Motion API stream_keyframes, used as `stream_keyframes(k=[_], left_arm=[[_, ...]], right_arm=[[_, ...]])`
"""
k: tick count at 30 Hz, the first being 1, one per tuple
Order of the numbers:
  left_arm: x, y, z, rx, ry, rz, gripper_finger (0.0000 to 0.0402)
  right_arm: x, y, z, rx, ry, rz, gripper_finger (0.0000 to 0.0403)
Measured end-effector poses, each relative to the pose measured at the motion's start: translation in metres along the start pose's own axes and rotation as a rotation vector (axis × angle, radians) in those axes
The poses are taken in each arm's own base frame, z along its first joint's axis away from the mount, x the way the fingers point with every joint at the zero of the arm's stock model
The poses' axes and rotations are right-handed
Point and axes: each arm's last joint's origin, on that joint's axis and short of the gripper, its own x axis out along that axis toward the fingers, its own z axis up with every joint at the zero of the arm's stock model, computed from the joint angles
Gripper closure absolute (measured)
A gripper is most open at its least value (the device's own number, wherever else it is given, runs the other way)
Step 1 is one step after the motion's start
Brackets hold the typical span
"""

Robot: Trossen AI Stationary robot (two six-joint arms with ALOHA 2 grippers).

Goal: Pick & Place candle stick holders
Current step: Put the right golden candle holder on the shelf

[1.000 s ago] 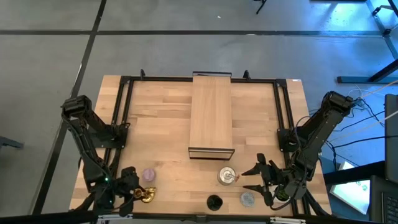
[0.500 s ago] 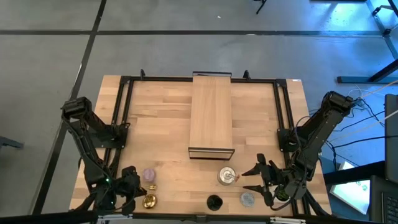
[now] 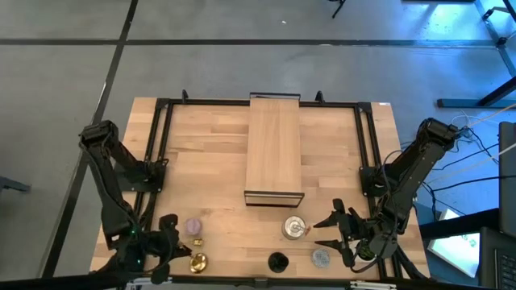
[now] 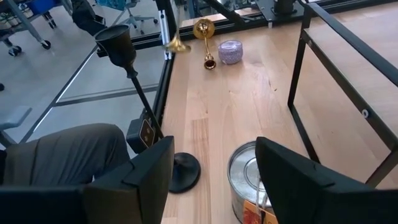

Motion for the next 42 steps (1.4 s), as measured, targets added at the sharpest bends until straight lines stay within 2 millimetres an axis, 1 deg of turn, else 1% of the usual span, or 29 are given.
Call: stream_keyframes(k=[3,5,7,9,11,14,18,21,23,26,29,32,35,39,42], left_arm=[[-0.008,-0.006,0.036,0.101,-0.085,0.039,0.0389],[-0.010,-0.007,0.063,0.180,-0.143,0.096,0.0389],[-0.010,-0.002,0.090,0.255,-0.184,0.167,0.0389],[-0.009,0.007,0.116,0.300,-0.211,0.236,0.0389],[-0.008,0.021,0.140,0.315,-0.231,0.314,0.0389],[-0.004,0.054,0.174,0.301,-0.233,0.416,0.0389],[-0.002,0.100,0.208,0.263,-0.199,0.501,0.0389],[-0.001,0.126,0.228,0.263,-0.186,0.493,0.0390],[0.001,0.140,0.241,0.282,-0.185,0.440,0.0390],[0.002,0.154,0.256,0.307,-0.208,0.323,0.0390],[0.002,0.163,0.263,0.337,-0.220,0.291,0.0390],[0.001,0.172,0.267,0.364,-0.224,0.328,0.0390],[-0.001,0.181,0.272,0.378,-0.243,0.361,0.0390],[0.000,0.192,0.278,0.382,-0.258,0.348,0.0390],[-0.001,0.201,0.282,0.365,-0.259,0.316,0.0390]], right_arm=[[0.000,0.000,0.000,-0.022,0.000,0.000,0.0174],[0.000,0.000,0.000,-0.050,-0.004,0.003,0.0174],[0.000,0.001,0.001,-0.093,-0.007,0.005,0.0174],[0.000,0.001,0.001,-0.154,-0.012,0.006,0.0174],[0.001,0.000,0.004,-0.184,-0.039,-0.024,0.0174],[0.004,-0.009,0.011,-0.198,-0.057,-0.081,0.0174],[0.008,-0.034,0.024,-0.245,0.009,-0.135,0.0174],[0.009,-0.055,0.043,-0.275,0.026,-0.130,0.0174],[0.008,-0.067,0.057,-0.303,0.008,-0.094,0.0174],[0.000,-0.082,0.076,-0.350,-0.037,-0.029,0.0174],[-0.009,-0.093,0.088,-0.390,-0.085,-0.014,0.0174],[-0.015,-0.103,0.097,-0.392,-0.128,-0.045,0.0174],[-0.017,-0.114,0.104,-0.372,-0.160,-0.092,0.0174],[-0.013,-0.128,0.112,-0.384,-0.174,-0.115,0.0174],[-0.010,-0.143,0.117,-0.370,-0.170,-0.085,0.0174]])
